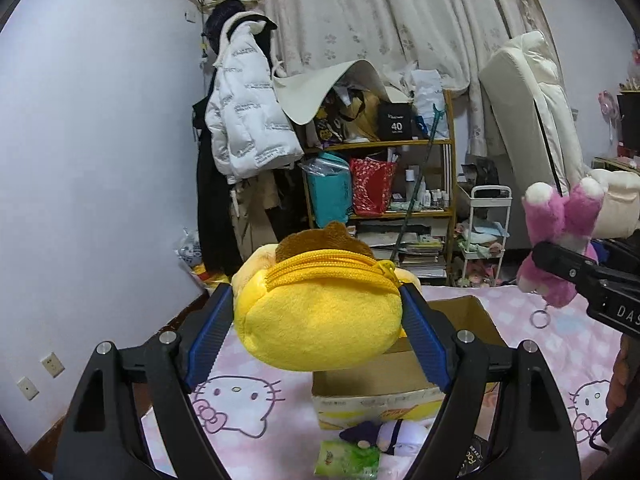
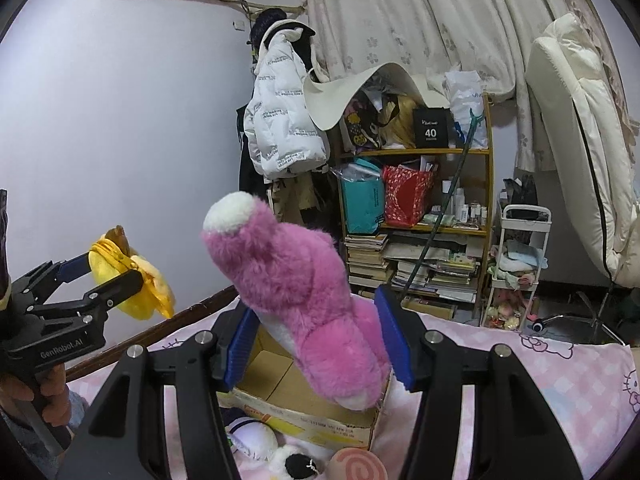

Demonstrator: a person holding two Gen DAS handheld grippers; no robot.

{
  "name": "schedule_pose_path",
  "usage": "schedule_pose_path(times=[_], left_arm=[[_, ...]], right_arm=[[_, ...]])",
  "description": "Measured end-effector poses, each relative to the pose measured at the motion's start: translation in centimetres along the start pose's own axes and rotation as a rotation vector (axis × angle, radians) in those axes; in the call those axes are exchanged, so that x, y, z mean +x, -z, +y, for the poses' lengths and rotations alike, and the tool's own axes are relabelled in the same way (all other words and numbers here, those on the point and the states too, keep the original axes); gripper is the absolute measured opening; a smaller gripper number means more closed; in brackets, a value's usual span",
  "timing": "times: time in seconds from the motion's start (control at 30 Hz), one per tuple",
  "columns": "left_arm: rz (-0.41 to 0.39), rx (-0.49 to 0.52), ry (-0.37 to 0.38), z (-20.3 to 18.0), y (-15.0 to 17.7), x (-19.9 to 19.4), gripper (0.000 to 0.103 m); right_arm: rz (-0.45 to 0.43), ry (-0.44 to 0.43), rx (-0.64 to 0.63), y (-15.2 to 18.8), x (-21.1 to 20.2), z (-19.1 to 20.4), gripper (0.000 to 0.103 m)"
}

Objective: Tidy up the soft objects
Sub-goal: 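Lift the yellow pouch and pink plush and carry both over the cardboard box, then open both tools to drop the pouch and pink plush into the box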

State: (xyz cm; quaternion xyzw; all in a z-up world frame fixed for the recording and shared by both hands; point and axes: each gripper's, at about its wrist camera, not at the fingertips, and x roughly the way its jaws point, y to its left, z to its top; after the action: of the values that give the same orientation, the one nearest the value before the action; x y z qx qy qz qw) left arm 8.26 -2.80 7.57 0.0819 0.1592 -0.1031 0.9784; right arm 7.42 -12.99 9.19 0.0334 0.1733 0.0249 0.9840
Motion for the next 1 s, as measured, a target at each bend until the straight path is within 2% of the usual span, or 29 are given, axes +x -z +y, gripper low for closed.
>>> schedule_pose_path(times=[0.17,0.37,0.6,0.73,0.93,1.0], left_arm=[[-0.035,0.007,-0.019,-0.5,1.7,1.6,0.083],[0.011,0.042,-0.03,-1.3,3.8,4.1,0.083],[0.022,0.035,-0.019,-1.8,4.5,5.8,0.083],[0.039,0.037,-0.015,-2.0,4.9,6.8,0.083],[0.073,0.028,0.008,-2.1,5.4,8.3,0.083],[0.094,0.011,0.028,-2.0,5.5,8.9,0.083]], right_arm=[[0.014,0.002,0.008,0.8,2.2,-0.6,0.061],[0.022,-0.017,0.043,2.5,4.2,-1.2,0.061],[0.033,-0.017,0.062,3.9,5.7,-1.6,0.061],[0.051,-0.031,0.072,4.6,6.6,-1.9,0.061],[0.099,-0.117,0.165,5.7,8.2,-2.8,0.061],[0.121,-0.094,0.139,6.1,8.9,-2.6,0.061]])
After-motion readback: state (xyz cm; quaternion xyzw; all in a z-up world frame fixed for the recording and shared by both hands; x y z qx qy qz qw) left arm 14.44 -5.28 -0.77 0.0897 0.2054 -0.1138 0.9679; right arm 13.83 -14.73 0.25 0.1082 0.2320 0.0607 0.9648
